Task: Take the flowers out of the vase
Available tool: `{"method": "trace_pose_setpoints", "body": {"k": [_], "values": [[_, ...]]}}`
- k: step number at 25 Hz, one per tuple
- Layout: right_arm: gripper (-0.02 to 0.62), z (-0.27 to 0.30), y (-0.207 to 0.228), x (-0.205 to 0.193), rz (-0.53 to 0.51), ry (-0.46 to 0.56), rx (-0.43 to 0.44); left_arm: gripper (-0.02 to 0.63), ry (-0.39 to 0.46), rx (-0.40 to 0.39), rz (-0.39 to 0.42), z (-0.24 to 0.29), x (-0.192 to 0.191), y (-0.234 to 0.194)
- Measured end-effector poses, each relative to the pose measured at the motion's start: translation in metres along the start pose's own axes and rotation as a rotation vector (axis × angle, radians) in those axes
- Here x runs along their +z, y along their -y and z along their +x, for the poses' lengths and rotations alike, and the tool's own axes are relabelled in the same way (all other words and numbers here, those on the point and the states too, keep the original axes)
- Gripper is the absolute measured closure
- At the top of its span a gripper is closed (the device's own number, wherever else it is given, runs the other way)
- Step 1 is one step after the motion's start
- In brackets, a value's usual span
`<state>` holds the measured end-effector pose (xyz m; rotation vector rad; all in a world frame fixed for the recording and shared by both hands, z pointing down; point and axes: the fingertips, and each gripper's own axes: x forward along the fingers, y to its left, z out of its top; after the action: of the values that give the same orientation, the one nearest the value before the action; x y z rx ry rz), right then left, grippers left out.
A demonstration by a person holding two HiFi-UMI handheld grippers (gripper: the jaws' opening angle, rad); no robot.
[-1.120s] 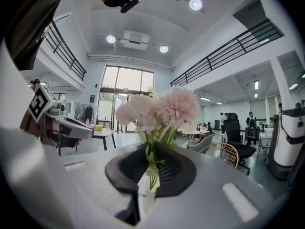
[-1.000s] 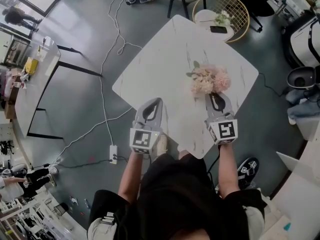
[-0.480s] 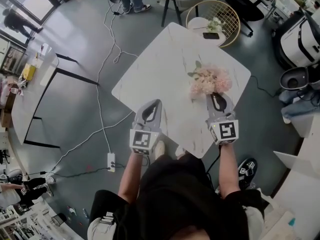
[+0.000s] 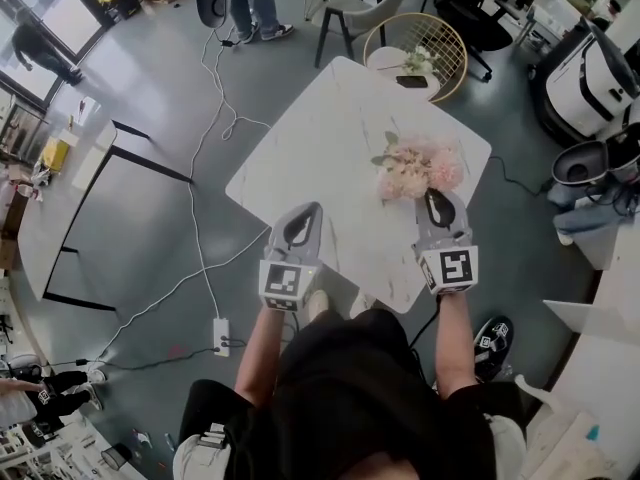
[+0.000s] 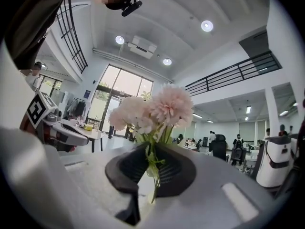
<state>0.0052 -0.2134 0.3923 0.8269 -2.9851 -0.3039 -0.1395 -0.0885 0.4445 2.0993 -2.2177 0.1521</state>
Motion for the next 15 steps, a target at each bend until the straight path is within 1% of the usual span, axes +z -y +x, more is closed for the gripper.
{"method": "trace_pose_setpoints", "body": {"k": [7, 15], "values": [[0.569, -0.022, -0.016, 0.015, -0.010, 0.015, -0.053, 0.598, 0.015, -0.047, 0.008, -0.019, 0.000, 0.001], [0.569, -0.050, -0.037, 0.012, 0.007, -0.014, -0.109, 0.598, 0.030, -0.114, 0.017, -0.036, 0.004, 0.009]]}}
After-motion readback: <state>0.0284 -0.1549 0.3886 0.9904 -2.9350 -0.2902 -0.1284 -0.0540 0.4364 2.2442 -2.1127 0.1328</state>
